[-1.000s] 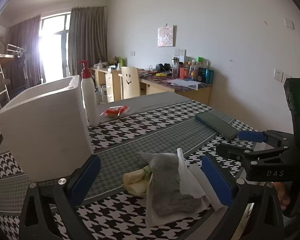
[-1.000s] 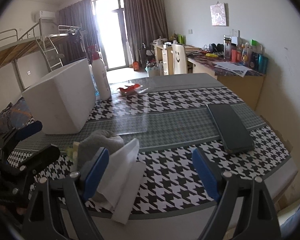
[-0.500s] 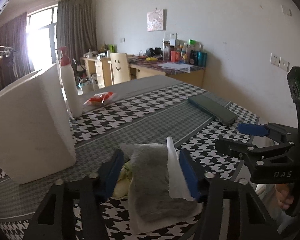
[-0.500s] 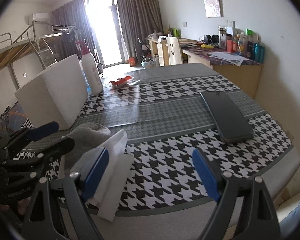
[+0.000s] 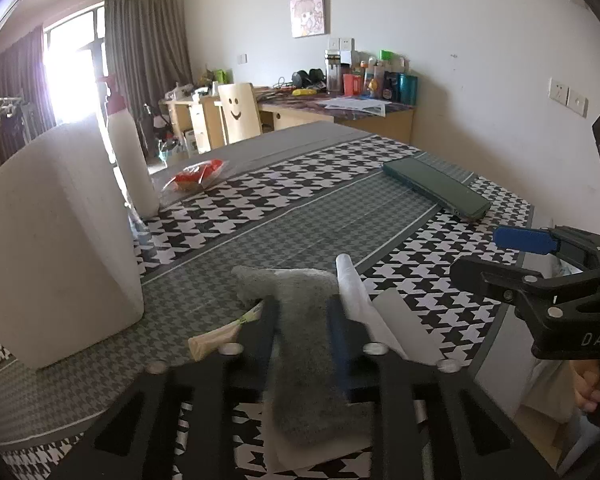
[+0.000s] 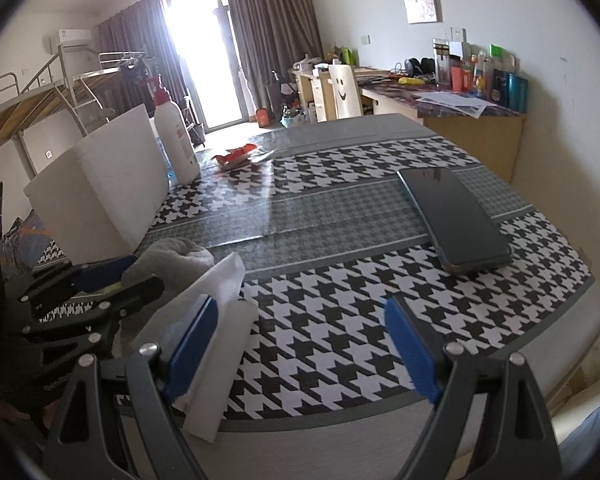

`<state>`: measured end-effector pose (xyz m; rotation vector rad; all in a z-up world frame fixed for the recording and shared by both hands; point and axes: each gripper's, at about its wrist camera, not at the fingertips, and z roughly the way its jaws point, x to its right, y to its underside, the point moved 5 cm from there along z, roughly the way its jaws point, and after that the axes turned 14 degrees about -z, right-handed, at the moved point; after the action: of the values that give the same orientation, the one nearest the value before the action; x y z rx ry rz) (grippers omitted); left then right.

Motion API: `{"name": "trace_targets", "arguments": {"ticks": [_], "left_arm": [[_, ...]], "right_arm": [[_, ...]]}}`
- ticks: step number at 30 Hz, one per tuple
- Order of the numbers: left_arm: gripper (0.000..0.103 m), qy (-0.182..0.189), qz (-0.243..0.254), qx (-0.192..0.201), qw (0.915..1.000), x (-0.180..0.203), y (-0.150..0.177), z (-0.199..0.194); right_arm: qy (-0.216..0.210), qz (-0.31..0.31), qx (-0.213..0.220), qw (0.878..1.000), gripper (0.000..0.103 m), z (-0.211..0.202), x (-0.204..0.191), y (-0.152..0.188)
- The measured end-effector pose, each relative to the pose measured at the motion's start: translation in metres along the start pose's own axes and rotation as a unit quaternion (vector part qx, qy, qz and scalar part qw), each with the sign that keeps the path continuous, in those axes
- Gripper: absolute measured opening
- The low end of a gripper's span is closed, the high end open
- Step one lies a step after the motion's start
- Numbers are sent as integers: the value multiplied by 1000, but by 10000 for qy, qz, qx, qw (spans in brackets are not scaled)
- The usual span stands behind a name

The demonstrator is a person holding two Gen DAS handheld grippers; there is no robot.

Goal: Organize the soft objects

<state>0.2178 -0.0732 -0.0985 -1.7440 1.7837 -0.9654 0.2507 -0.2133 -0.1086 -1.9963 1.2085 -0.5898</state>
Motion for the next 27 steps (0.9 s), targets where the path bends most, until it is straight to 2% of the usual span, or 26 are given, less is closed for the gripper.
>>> {"name": "trace_targets", "arguments": {"ticks": [4,10,23,27], "left_arm": [[6,4,20,53,10000,0,-1,-4],[5,90,62,211,9997,1,-6,-19],[5,233,-230,680,9972,-16,-25,-63],[5,241,-303,618,9973,-21,-20,-62]], "right_arm": [[7,21,-14,10000,88,1,1,1],[-16,39,-39,10000,88,1,0,1],[-29,-72,44,10000,88,-7,-14,-3],[-52,-118,27,9999,88,-6,-19,-4]]}}
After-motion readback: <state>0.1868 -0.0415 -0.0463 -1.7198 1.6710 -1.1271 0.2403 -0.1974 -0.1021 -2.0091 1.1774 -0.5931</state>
